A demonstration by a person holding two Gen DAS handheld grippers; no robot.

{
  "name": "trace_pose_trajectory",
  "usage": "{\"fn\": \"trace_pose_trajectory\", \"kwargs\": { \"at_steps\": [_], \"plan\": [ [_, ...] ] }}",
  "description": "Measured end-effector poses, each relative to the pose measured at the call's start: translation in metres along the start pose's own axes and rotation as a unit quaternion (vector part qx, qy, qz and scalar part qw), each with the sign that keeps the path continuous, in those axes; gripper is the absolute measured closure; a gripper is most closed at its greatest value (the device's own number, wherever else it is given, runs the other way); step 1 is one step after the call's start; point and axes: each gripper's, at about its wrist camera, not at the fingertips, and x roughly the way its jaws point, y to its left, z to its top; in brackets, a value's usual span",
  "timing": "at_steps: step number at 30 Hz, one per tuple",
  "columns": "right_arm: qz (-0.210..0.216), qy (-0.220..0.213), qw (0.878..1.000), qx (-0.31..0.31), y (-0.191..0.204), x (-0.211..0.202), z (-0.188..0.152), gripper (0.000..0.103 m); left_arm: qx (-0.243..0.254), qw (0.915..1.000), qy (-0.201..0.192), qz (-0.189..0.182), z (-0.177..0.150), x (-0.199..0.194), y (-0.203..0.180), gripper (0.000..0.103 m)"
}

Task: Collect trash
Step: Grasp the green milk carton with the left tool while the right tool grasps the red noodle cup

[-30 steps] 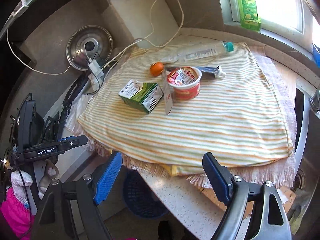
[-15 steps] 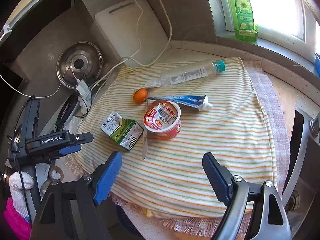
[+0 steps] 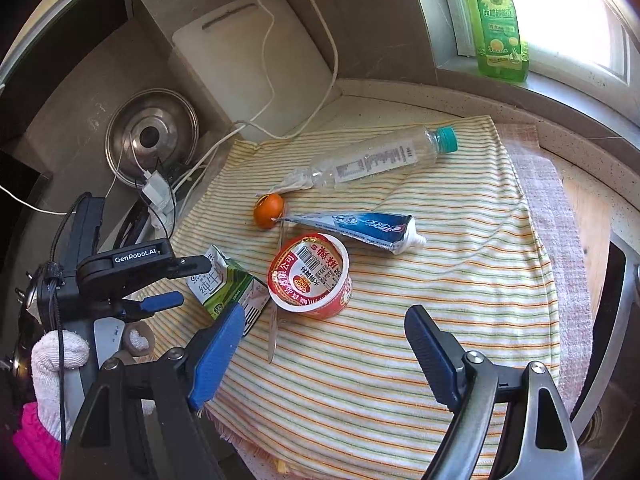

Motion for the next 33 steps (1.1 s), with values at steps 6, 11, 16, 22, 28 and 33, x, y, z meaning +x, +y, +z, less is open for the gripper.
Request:
{"fn": "trace_pose_trajectory", "kwargs": {
  "at_steps": [6, 11, 16, 22, 28, 33],
  "plan": [
    [0.011, 0.011, 1.000, 0.022, -0.009, 0.016, 0.009, 0.027, 0.002, 0.9999, -0.001, 0.017, 0.007, 0.011, -0.009, 0.017],
    [0.019, 0.034, 0.998, 0.038, -0.015, 0.034, 0.014, 0.040, 0.006, 0.9991, 0.010, 0.040, 0.006, 0.026, -0.011, 0.017],
    [0.018, 0.055, 0.997, 0.049, -0.018, 0.053, 0.016, 0.047, 0.001, 0.9992, 0.011, 0.039, 0.002, 0.036, -0.010, 0.015],
    [0.024, 0.076, 0.994, 0.072, -0.021, 0.075, 0.018, 0.051, 0.007, 0.9991, 0.016, 0.040, 0.003, 0.041, -0.014, 0.016],
    [0.022, 0.097, 0.991, 0.093, -0.027, 0.093, 0.017, 0.062, 0.049, 0.9983, 0.015, 0.027, 0.003, 0.044, -0.026, 0.023],
    [0.028, 0.101, 0.989, 0.108, -0.034, 0.097, 0.016, 0.073, 0.067, 0.9974, 0.025, 0.007, 0.008, 0.041, -0.028, 0.033]
  ]
}}
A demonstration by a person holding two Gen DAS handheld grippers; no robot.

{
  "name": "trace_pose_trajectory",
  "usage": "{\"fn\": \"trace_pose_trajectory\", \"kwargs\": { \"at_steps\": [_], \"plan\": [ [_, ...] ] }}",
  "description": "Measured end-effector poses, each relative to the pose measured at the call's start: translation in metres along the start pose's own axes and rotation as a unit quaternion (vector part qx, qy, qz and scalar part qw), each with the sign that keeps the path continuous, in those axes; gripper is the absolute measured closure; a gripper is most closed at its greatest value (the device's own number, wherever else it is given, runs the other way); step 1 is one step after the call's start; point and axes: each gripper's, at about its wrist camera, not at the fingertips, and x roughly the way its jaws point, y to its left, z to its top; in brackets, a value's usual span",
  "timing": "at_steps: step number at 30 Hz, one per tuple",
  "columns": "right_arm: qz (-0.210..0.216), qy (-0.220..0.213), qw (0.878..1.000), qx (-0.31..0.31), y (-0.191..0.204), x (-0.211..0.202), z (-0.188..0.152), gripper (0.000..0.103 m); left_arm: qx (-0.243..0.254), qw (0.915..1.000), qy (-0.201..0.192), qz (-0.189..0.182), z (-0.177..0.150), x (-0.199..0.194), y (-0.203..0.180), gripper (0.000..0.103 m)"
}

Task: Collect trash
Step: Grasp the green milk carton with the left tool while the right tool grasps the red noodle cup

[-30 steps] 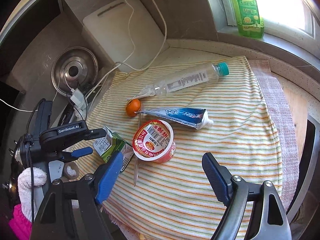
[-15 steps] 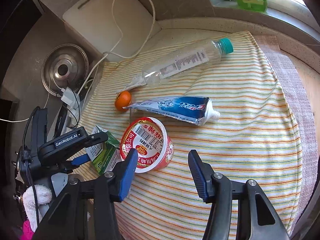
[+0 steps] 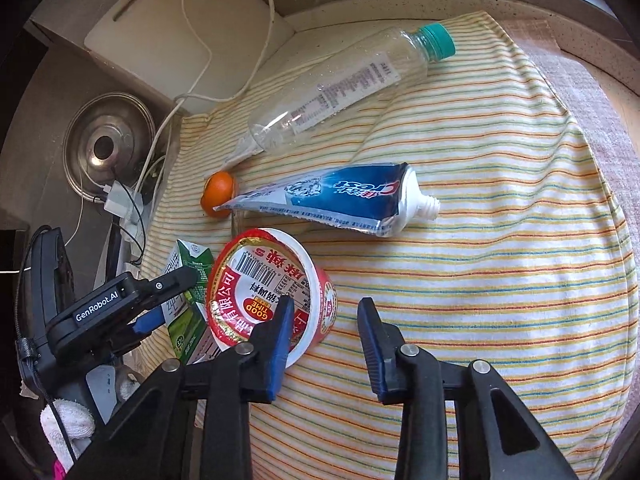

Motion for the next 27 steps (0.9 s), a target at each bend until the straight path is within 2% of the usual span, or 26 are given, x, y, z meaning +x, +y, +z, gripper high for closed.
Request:
{"fn": "trace_pose_trajectory", "kwargs": {
  "at_steps": [8, 12, 27],
  "plan": [
    [0.006, -0.011, 1.000, 0.008, -0.002, -0.007, -0.001, 0.096, 0.026, 0.9995, -0.008, -0.016, -0.004, -0.014, 0.005, 0.036],
    [0.008, -0.023, 1.000, 0.009, -0.004, -0.016, -0.003, 0.099, 0.016, 0.9992, -0.015, -0.033, -0.006, -0.024, 0.015, 0.036],
    [0.011, -0.072, 0.997, -0.009, 0.010, -0.058, -0.020, 0.100, 0.029, 0.9975, -0.048, -0.042, -0.017, -0.067, 0.052, 0.036]
  ]
}}
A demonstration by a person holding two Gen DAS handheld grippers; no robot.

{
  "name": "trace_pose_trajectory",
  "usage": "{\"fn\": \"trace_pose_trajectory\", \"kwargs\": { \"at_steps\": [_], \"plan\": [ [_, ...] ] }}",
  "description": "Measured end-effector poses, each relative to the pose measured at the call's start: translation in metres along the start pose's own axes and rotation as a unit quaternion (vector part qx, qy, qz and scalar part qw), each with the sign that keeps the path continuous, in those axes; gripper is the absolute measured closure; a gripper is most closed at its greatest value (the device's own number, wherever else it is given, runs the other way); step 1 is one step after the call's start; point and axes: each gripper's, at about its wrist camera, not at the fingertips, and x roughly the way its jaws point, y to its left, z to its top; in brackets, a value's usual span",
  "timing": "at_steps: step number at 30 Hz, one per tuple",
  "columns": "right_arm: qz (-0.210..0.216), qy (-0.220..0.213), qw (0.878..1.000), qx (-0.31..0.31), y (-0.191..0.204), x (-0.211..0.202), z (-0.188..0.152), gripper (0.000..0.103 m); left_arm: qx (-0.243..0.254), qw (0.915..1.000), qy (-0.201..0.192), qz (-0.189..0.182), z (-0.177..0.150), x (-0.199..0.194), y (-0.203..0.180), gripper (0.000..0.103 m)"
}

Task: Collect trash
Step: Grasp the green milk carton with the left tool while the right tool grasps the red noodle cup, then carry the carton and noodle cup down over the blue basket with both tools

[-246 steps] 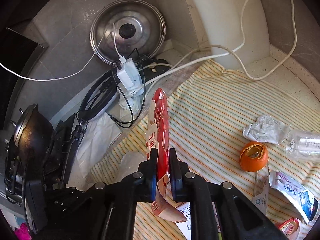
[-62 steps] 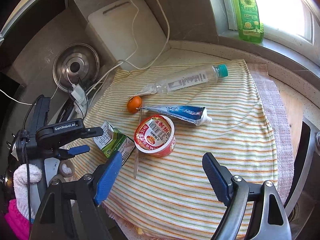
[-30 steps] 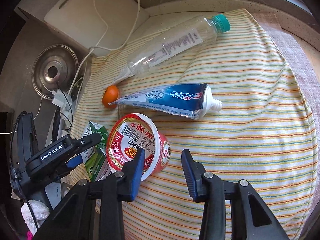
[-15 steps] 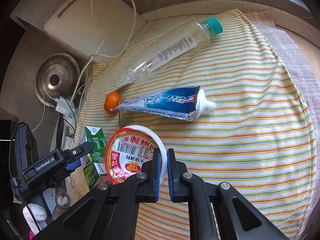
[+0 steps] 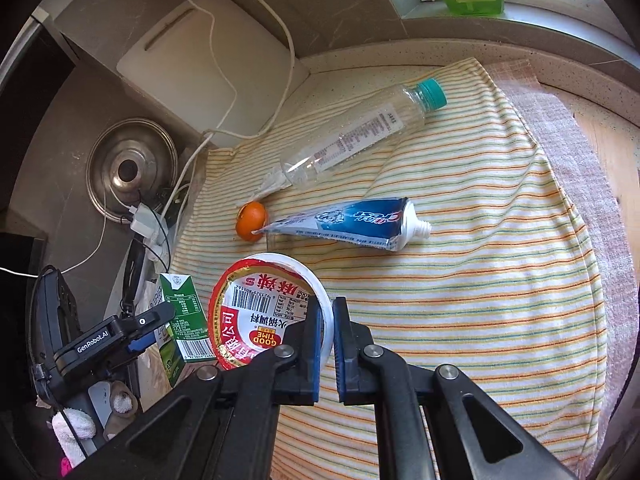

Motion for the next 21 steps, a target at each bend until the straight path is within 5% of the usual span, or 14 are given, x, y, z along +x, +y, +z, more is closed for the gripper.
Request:
{"fn": "trace_pose_trajectory", "kwargs": {
  "at_steps": [21],
  "plan": [
    [0.012, -0.007, 0.999, -0.043, 0.070, -0.035, -0.085, 0.100, 0.024, 0.9997, 0.005, -0.006, -0.061, -0.054, 0.072, 0.036]
  ]
}}
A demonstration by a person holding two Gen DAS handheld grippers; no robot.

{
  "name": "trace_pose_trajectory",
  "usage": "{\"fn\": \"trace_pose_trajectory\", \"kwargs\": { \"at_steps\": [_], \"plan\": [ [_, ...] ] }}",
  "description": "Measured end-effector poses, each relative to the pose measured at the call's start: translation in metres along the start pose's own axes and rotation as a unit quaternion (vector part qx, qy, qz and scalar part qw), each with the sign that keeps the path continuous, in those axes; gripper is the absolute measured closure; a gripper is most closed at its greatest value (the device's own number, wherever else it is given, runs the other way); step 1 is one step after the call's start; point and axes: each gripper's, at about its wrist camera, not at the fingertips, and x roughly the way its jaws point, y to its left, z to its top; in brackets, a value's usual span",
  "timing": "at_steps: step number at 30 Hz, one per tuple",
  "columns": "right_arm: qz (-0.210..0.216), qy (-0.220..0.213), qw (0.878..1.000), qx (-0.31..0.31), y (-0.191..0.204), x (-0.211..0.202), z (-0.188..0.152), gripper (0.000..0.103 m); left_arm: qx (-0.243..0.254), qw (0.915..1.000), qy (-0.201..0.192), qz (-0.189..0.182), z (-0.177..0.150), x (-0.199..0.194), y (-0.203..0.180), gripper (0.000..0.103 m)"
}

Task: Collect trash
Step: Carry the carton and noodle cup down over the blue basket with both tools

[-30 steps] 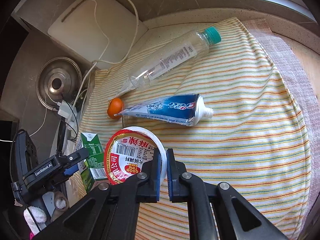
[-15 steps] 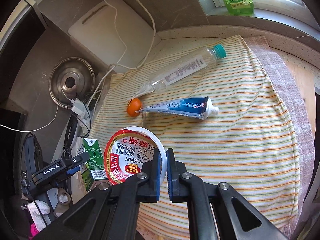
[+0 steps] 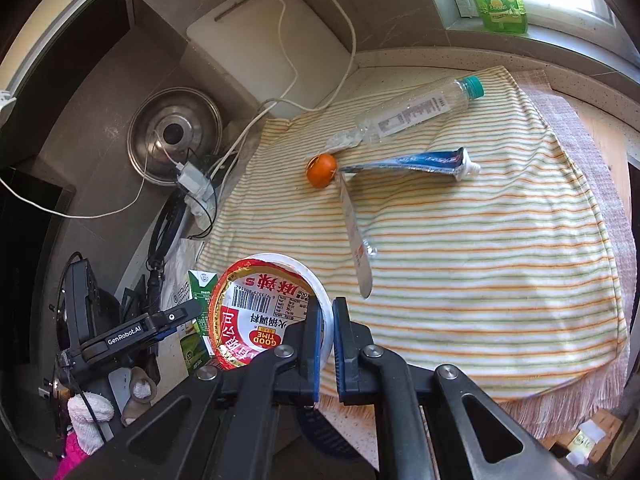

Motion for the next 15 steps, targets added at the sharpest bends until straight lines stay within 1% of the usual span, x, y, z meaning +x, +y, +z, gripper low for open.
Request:
{"fn": "trace_pose_trajectory", "kwargs": {
  "at_steps": [9, 15],
  "plan": [
    [-0.004, 0.024, 1.000, -0.008, 0.026, 0.008, -0.051, 0.100, 0.009, 0.9998, 0.017, -0.003, -0.037, -0.012, 0.030, 0.036],
    [-0.014, 0.042, 0.999, -0.012, 0.038, 0.019, -0.086, 0.100, 0.013, 0.9993, 0.035, -0.004, -0.061, -0.010, 0.050, 0.036]
  ]
}}
